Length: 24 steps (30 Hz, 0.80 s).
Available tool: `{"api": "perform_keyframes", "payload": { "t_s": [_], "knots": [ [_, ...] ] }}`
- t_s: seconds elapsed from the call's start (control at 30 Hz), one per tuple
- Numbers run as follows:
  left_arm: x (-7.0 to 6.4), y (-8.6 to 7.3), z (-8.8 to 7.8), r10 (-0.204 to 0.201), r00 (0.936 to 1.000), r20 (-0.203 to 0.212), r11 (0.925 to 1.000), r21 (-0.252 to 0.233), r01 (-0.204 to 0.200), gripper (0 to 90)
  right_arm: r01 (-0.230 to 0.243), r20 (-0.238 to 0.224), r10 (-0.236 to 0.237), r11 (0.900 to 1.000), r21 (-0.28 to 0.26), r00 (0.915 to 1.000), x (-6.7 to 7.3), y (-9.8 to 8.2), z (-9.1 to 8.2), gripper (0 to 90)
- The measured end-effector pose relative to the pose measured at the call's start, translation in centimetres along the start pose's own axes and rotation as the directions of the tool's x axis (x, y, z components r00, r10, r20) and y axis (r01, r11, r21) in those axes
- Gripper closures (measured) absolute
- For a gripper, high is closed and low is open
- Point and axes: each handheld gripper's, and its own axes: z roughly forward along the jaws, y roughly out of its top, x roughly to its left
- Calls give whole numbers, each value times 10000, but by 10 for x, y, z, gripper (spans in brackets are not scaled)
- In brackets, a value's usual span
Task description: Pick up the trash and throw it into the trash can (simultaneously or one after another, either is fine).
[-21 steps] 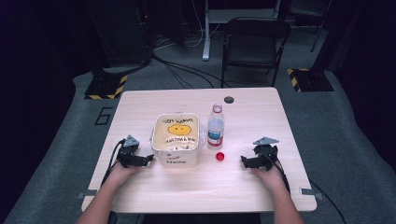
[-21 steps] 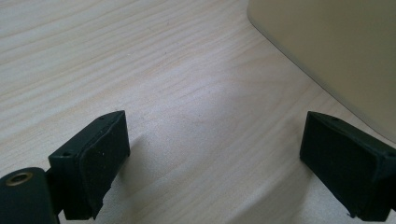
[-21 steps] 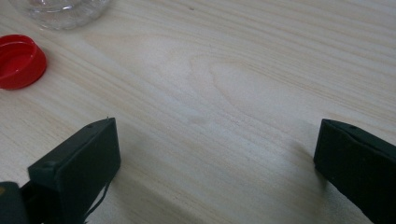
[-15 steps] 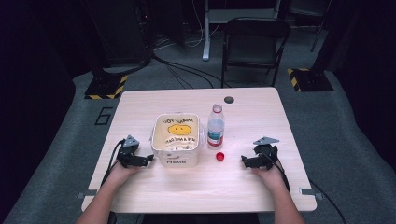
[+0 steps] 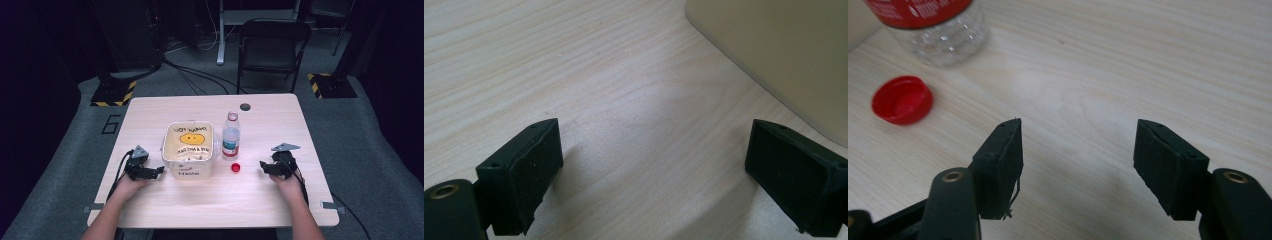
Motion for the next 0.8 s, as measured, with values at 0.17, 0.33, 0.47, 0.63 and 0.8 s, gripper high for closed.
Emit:
{"api": "perform_keyframes", "payload": {
  "t_s": [0.17,0.33,0.47,0.63,0.8],
  "knots": [
    [0,1,1,-23,10000,10,10000,-2,23,81,183,-5,-183,9991,-380,9998,7,7,-11,341],
    [0,1,1,-21,10000,9,10000,1,21,81,369,-111,-378,9964,-765,9992,13,12,-21,339],
    [0,1,1,-20,10000,8,10000,1,20,82,450,-256,-475,9949,-908,9985,16,17,-25,340],
    [0,1,1,-25,10000,10,10000,-4,25,82,450,-376,-502,9907,-1281,9980,22,28,-28,338],
    [1,1,1,34,10000,8,10000,15,-34,82,330,-487,-393,9917,-1244,9980,23,35,-27,333]
  ]
}}
